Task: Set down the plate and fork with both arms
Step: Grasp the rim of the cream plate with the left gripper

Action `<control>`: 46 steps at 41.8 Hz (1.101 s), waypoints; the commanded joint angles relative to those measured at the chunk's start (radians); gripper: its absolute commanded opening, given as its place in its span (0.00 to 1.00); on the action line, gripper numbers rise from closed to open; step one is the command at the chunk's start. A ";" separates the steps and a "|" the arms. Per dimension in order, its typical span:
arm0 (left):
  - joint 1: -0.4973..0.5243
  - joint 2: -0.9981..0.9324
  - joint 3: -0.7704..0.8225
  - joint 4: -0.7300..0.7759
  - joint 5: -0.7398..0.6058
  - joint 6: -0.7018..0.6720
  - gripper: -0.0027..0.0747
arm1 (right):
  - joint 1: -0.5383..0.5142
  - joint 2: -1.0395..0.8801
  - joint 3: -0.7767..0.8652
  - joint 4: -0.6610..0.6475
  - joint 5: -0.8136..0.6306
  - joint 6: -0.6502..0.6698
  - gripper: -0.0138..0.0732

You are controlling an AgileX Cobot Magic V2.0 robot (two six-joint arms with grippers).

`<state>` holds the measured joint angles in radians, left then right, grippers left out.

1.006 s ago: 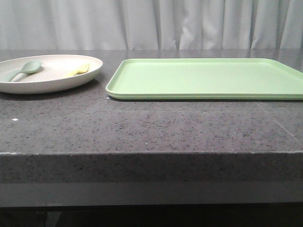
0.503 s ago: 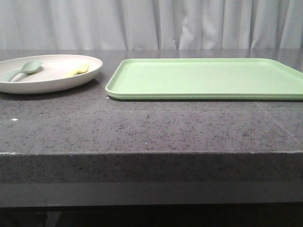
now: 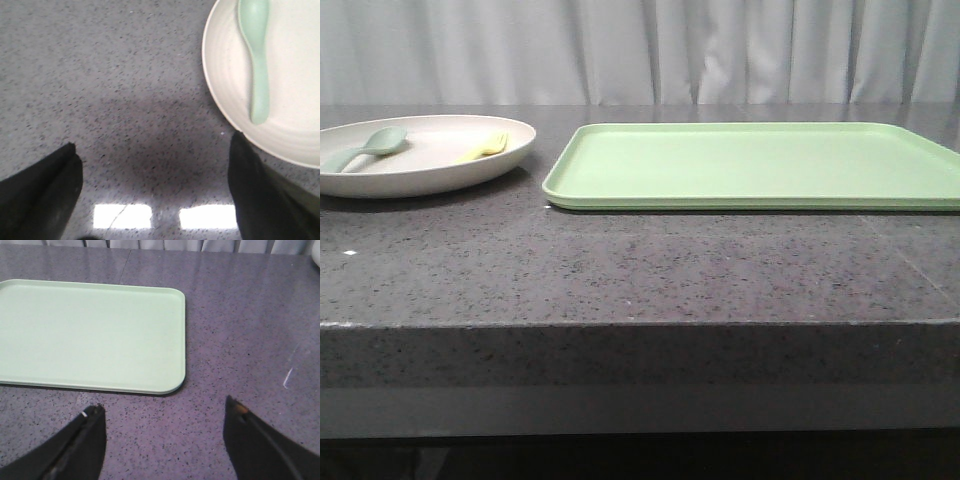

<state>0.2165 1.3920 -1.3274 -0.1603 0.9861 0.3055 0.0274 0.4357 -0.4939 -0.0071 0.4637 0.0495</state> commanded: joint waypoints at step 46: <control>-0.009 0.646 -0.578 -0.373 0.262 0.165 0.54 | -0.005 0.014 -0.035 -0.011 -0.062 -0.001 0.76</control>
<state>0.2241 2.0816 -1.8715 -0.5004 1.2324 0.4626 0.0274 0.4357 -0.4939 -0.0071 0.4660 0.0495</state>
